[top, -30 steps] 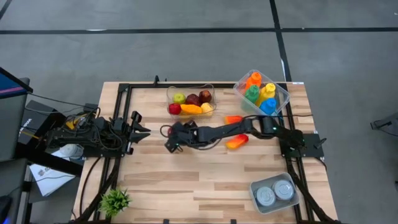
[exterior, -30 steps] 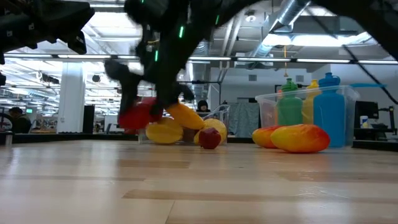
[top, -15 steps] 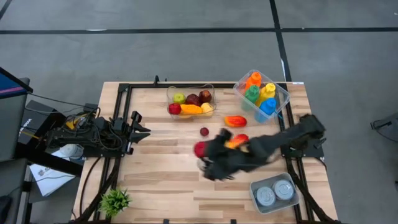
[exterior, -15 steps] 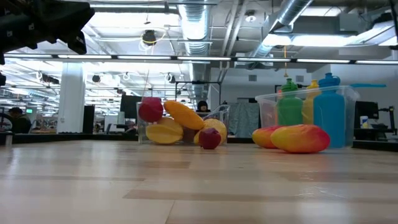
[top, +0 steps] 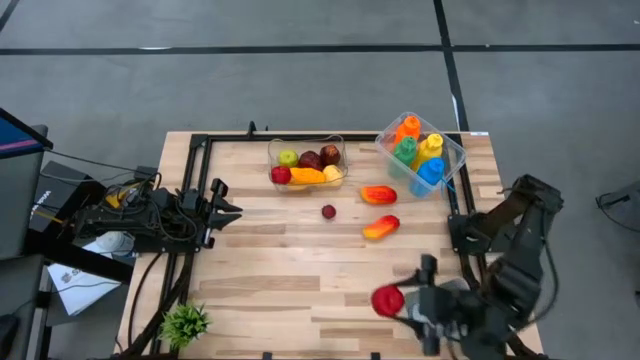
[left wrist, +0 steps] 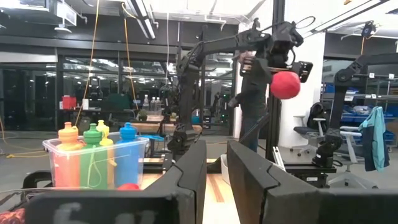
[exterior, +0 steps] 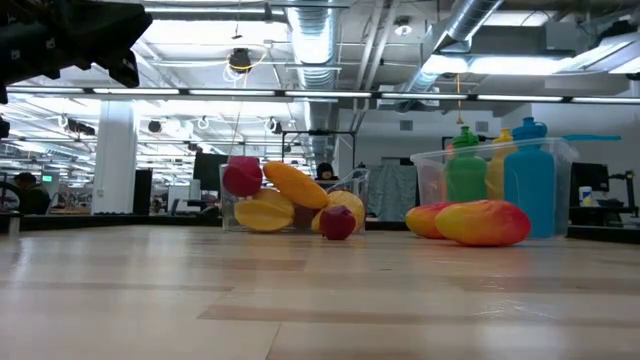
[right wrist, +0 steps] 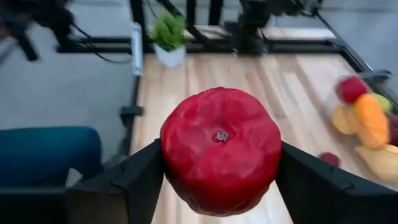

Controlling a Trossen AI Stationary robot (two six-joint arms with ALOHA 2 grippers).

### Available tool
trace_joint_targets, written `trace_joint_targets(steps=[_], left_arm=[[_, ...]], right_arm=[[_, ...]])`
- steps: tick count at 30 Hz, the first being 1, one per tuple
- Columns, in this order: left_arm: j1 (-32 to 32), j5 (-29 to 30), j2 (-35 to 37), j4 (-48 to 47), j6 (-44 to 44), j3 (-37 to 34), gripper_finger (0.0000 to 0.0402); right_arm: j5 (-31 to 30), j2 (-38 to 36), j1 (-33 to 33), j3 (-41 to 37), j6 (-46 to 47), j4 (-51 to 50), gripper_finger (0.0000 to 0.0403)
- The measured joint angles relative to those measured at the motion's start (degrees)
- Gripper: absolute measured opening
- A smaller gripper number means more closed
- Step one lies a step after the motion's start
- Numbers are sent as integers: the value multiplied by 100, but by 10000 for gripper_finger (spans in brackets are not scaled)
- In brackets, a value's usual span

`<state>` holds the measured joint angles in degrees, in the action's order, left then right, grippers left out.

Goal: Pick & Place Food Item
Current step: Put the red tomato into the transparent bin

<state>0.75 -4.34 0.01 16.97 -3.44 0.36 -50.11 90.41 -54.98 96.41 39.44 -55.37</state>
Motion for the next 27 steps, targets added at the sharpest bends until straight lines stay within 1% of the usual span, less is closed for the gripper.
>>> trace_joint_targets(steps=[2, 4, 6, 8, 11, 14, 17, 19, 20, 23, 25, 27], left_arm=[[1, 0, 0, 0, 0, 1, 53], [1, 2, 0, 0, -2, 1, 53], [1, 1, 0, 0, -1, 0, 53], [0, 0, 0, 0, 0, 0, 53], [0, 2, 0, 0, -2, 0, 53], [1, 0, 0, 0, 0, 1, 53], [1, 1, 0, 0, -1, 0, 53], [0, 2, 0, 0, 0, 0, 53], [0, 0, 0, 0, -2, 0, 53], [1, 1, 0, 0, 0, 0, 53], [1, 1, 0, 0, 0, 0, 53], [2, 0, 0, 0, -2, 2, 53]], right_arm=[[-335, -57, -150, -230, -41, 241, 266], [-934, -59, -158, -362, 76, 295, 266], [-1640, -59, -41, -475, 322, 268, 266], [-2089, -59, 232, -552, 451, 162, 266], [-2170, -59, 931, -571, 455, -55, 266], [-1979, -59, 1975, -571, 346, -68, 266], [-1285, -59, 3198, -571, -12, 185, 266], [-508, -7, 4032, -571, -608, 784, 266], [7, 57, 4418, -565, -1026, 1224, 266], [1816, 431, 5454, -565, -2180, 2806, 266], [2800, 739, 6028, -565, -2501, 3695, 266], [3615, 1072, 6509, -554, -2578, 4447, 266]])
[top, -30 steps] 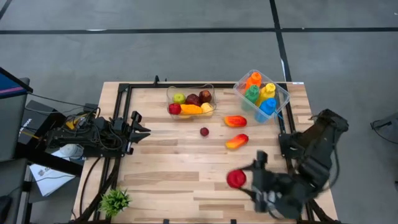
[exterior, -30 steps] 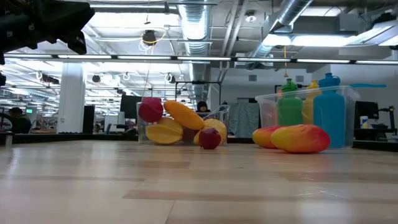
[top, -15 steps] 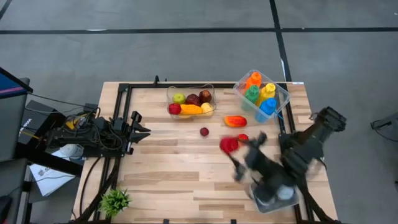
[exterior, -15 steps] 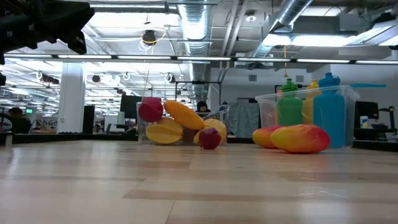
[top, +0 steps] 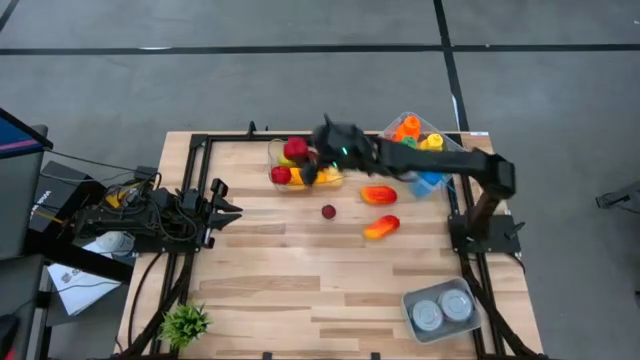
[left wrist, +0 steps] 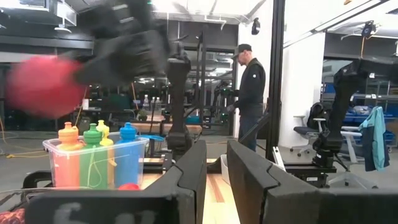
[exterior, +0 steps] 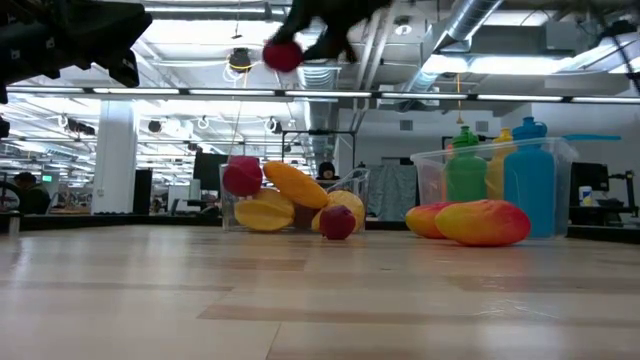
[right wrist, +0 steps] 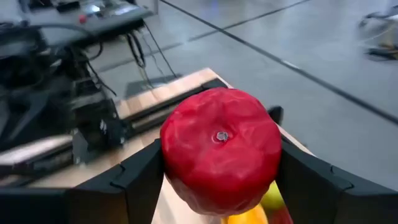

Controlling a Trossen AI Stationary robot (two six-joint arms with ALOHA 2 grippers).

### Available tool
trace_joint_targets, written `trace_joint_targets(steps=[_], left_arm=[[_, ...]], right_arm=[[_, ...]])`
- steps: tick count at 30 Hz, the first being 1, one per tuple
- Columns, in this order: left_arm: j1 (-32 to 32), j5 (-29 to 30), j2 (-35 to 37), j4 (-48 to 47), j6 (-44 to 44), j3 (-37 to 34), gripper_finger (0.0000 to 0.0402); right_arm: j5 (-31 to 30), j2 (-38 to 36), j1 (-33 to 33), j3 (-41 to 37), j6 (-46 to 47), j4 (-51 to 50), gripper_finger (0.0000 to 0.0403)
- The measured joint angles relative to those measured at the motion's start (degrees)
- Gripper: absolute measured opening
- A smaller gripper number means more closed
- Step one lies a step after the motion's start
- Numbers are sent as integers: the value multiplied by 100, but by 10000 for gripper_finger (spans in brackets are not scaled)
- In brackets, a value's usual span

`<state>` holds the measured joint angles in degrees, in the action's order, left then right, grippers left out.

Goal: Pick & Place Food Item
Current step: Put the red tomato into the transparent bin

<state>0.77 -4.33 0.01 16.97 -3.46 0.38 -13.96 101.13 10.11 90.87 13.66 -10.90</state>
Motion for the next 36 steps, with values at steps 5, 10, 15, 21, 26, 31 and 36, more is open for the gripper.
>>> trace_joint_targets(steps=[5, 10, 15, 21, 26, 31, 36], left_arm=[[0, 1, 0, 1, 2, -1, 53], [0, 0, 0, 0, 2, 0, 53], [0, 0, 0, 0, 2, -2, 53], [-1, 2, 0, 0, 2, 0, 53], [0, 0, 0, 0, 2, -1, 53], [-2, 0, 0, 0, 0, -1, 53], [0, 2, 0, 0, 2, -1, 53]], right_arm=[[798, 979, 858, 191, 139, 837, 266], [902, 2015, 1018, 1081, 139, 696, 266], [647, 2953, 997, 2369, 134, -477, 266], [400, 3847, 929, 3897, -65, -1960, 266], [334, 4112, 823, 4333, -66, -2311, 266], [184, 4074, 797, 4288, -69, -2659, 266], [197, 4066, 762, 4291, -293, -2690, 270]])
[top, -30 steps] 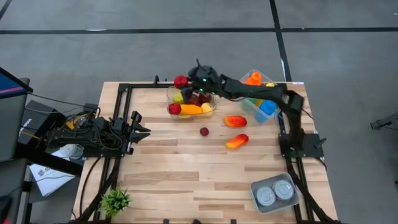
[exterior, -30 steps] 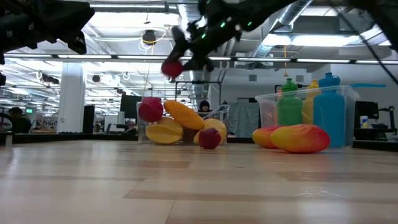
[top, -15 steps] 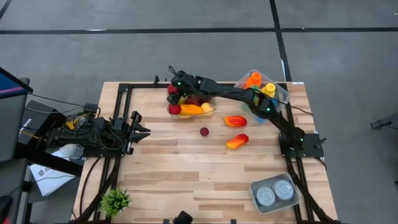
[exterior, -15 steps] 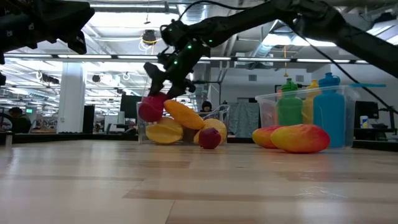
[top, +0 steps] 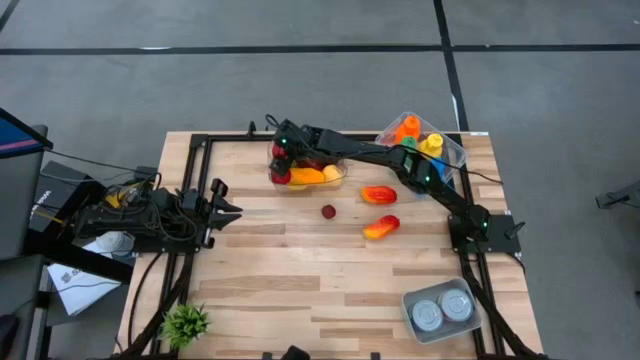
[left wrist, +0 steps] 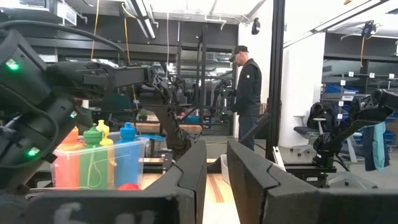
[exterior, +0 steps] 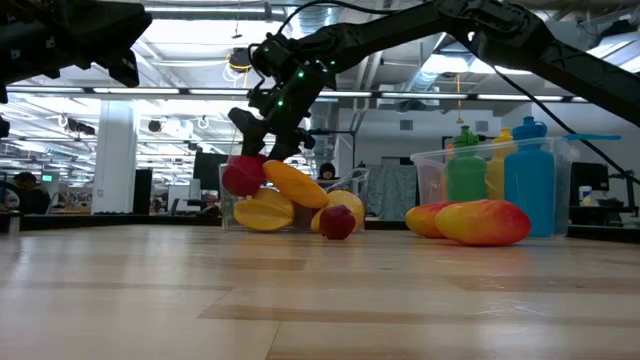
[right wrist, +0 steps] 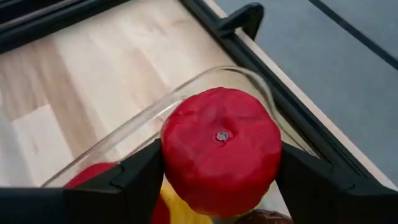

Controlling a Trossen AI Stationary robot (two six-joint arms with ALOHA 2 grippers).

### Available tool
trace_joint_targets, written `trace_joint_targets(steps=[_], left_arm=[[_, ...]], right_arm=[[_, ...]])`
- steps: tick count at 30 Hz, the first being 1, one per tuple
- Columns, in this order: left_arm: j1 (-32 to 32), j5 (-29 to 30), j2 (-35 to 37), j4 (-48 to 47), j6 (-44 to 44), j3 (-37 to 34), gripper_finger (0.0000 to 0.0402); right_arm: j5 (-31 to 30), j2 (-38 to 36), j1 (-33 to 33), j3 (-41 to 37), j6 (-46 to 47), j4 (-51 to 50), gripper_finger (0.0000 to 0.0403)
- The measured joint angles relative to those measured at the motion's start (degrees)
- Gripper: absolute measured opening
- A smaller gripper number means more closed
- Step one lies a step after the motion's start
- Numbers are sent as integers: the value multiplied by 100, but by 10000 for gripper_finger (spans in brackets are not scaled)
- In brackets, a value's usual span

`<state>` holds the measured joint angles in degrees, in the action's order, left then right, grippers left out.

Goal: Pick & Place Food Item
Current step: Put the red tomato into the transparent bin, then put the red pomegranate into the transparent bin

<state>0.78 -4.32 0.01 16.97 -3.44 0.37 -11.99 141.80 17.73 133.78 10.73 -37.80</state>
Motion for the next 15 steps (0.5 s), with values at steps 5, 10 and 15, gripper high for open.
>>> trace_joint_targets(steps=[5, 10, 15], left_arm=[[0, -2, 0, 0, 0, -1, 53], [0, -2, 0, 0, 0, 0, 53], [-2, 0, 0, 0, -1, 0, 53]], right_arm=[[19, 0, -59, 0, -111, -6, 303], [33, 0, -43, 0, -137, -11, 330], [97, -48, -48, -4, -222, -99, 344]])
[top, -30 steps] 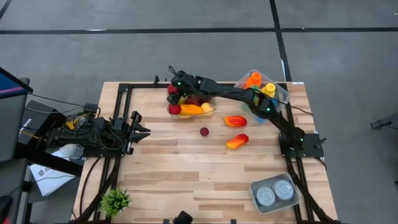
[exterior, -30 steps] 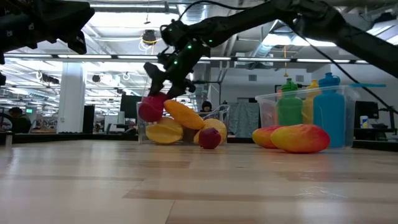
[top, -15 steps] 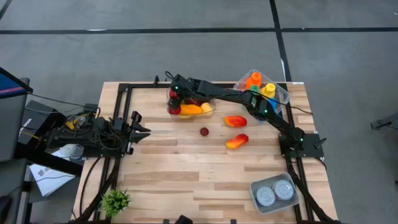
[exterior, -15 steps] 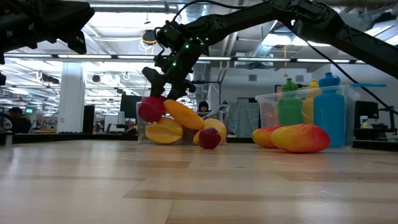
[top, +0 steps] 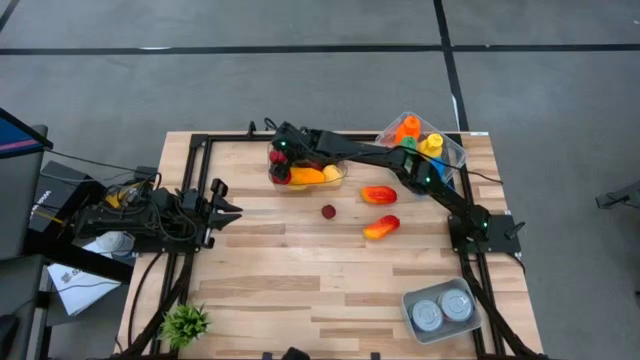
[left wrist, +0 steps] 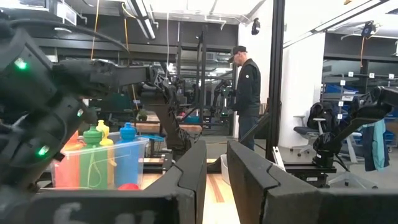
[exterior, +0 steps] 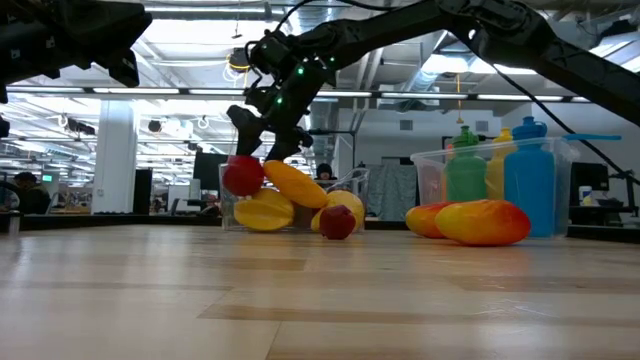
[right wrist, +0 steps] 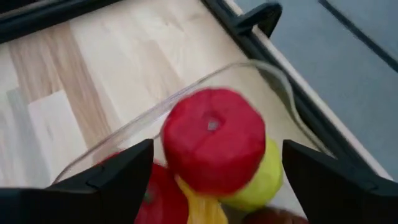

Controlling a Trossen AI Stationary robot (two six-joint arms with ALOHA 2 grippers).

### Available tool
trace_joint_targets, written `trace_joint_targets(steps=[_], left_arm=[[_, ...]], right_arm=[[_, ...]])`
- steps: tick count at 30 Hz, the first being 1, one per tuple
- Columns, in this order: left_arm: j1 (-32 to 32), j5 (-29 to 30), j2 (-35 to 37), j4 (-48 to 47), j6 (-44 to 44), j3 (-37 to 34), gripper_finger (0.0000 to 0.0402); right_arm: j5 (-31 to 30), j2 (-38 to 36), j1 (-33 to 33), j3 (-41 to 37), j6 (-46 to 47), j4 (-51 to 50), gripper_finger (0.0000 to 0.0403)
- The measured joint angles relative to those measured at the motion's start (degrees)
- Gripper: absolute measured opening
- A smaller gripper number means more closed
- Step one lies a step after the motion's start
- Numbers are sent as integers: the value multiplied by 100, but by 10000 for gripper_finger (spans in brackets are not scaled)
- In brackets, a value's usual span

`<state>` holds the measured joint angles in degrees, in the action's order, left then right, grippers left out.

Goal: Pick & Place Food Item
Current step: Put the red pomegranate into the transparent bin

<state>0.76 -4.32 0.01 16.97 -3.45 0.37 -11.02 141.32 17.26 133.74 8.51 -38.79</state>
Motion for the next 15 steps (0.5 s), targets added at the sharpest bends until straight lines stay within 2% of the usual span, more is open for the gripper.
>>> trace_joint_targets(steps=[7, 10, 15], left_arm=[[0, -1, 0, 0, 1, 0, 53], [0, -2, 0, 0, 1, -1, 53], [2, 0, 0, 0, 0, 0, 53]], right_arm=[[43, -736, -26, 4, -56, -485, 352], [47, -1258, -127, 2, -143, -1257, 350], [-44, -2177, -394, 4, -134, -3165, 345]])
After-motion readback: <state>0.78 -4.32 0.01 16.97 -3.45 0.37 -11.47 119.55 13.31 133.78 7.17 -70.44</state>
